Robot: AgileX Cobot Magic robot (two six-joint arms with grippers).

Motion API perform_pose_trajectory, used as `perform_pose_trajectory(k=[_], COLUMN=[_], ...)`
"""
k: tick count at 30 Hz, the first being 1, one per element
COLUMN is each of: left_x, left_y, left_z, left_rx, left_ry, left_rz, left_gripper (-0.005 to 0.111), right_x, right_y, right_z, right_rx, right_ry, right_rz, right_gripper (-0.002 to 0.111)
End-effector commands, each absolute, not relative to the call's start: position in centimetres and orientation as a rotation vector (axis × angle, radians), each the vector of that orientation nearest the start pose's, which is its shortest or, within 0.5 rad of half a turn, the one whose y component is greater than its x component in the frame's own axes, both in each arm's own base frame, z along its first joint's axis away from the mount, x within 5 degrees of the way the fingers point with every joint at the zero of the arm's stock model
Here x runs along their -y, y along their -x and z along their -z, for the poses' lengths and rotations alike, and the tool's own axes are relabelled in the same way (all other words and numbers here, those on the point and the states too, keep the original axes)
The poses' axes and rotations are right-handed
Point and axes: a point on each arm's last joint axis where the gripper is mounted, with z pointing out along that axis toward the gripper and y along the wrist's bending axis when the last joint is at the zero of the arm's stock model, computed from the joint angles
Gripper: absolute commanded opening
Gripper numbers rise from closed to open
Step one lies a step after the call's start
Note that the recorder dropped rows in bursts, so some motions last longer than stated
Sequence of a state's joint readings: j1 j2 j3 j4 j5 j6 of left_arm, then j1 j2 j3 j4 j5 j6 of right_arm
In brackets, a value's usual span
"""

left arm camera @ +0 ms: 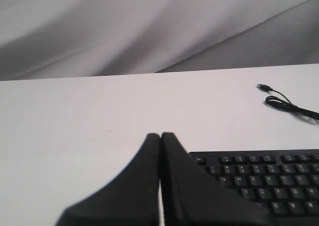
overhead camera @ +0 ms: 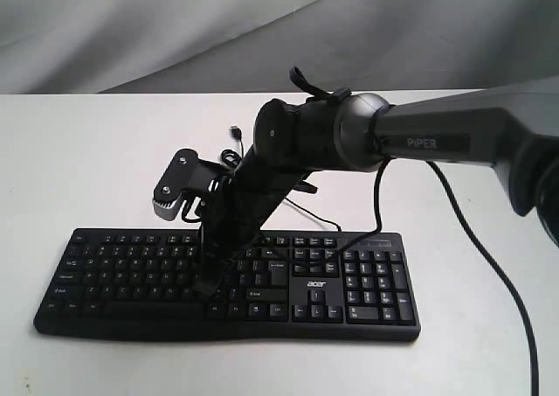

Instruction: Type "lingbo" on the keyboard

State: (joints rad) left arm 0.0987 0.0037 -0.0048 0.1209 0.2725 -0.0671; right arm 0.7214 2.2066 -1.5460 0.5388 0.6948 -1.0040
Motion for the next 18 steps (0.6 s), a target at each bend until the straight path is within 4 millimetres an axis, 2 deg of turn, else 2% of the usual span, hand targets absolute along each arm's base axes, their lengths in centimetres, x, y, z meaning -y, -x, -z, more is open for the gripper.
perform_pose_trajectory(k=[1, 4, 7, 14, 18], left_x=[-0.8, -0.8, -0.8, -0.8, -0.8], left_y=[-5.4, -5.4, -5.4, -5.4, -5.4], left_z=[-18.9, -18.9, -18.9, -18.9, -18.9], left_rx=[-1.748, -1.748, -1.748, -1.748, -1.748], left_ry=[0.071, 0.071, 0.071, 0.071, 0.071], left_rz=[-0.132, -0.132, -0.132, -0.132, -0.132], left_gripper=[0.001, 0.001, 0.001, 0.001, 0.001], right_x=[-32.0, -32.0, -31.9, -31.7, -31.4], right_y=[-32.1, -32.1, -32.1, -32.0, -31.6], right_z=[-12.8, -12.1, -12.3, -15.5, -18.5], right_rx=[-2.134, -2.144, -2.136, -2.08, -2.038], right_ry=[1.734, 1.725, 1.733, 1.719, 1.692], right_rz=[-0.491, -0.487, -0.485, -0.469, -0.474], right_gripper=[0.0, 0.0, 0.0, 0.0, 0.0])
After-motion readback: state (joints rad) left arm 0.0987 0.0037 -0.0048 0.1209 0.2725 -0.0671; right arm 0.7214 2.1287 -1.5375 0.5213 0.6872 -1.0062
